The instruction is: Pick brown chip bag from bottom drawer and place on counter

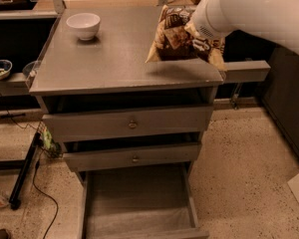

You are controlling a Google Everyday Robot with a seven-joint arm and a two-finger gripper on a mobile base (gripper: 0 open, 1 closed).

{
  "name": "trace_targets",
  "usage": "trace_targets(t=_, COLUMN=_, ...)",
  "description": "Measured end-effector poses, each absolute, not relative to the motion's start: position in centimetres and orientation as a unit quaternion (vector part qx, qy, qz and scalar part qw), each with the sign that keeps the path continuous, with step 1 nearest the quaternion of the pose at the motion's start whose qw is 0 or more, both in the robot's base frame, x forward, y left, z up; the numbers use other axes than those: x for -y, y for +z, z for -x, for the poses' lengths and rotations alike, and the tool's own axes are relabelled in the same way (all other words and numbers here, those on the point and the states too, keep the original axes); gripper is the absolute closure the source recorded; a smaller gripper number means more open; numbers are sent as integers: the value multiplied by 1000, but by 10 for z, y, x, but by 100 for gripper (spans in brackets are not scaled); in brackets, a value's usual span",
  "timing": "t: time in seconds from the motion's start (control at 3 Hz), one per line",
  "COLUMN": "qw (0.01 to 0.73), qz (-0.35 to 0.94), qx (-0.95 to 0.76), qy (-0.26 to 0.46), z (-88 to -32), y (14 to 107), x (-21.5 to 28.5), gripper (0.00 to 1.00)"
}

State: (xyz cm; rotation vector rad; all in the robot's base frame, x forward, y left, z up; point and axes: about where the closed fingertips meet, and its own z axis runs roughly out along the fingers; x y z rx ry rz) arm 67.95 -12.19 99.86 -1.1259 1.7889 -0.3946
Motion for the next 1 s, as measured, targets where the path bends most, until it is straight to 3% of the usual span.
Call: trace_targets(t=1.0, qw=472, qz=447, qx=-746, qy=-144, z=-694, y=991, x=127, gripper=100)
